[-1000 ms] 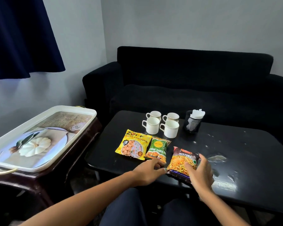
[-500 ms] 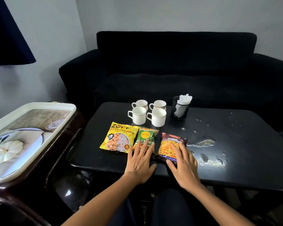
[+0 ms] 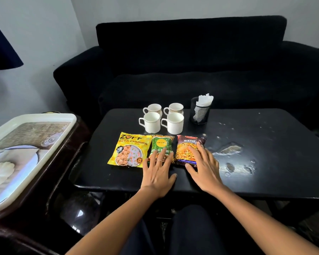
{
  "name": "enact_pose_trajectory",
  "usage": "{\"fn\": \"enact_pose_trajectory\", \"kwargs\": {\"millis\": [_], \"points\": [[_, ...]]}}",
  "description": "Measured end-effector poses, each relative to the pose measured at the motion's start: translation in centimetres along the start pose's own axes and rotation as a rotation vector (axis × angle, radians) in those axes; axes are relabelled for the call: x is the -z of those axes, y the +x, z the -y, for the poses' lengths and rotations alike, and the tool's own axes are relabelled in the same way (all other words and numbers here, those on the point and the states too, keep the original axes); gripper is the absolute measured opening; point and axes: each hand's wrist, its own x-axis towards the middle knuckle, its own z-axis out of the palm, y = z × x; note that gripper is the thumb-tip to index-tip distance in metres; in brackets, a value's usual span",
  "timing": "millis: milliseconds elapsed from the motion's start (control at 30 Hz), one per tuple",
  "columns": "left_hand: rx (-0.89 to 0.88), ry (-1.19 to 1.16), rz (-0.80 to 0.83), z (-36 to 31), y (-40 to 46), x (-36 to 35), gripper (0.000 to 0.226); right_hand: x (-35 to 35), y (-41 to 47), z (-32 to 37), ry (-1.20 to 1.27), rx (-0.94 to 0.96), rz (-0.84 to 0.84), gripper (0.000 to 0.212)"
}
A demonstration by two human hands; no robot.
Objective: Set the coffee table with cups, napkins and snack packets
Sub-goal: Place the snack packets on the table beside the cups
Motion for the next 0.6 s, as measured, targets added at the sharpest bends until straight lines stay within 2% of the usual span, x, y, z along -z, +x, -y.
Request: {"fn": "enact_pose_trajectory", "kwargs": {"millis": [133,333,600], "points": [[0.011,-0.010,-0.013,-0.1,-0.2,0.0,0.071,0.0,-0.4,0.1,-0.019,0.015,-0.095,0.064],[0.001,-0.081,-0.158,0.0,0.3,0.4,0.060,0.5,-0.5,0.5,-0.083,0.012,-0.197,0.072],[-0.146,-0.046,-0.214,1.0,2.3,0.0,0.059,0.4,0.5,0.7,-0.131,0.080,-0.230,0.063]]}}
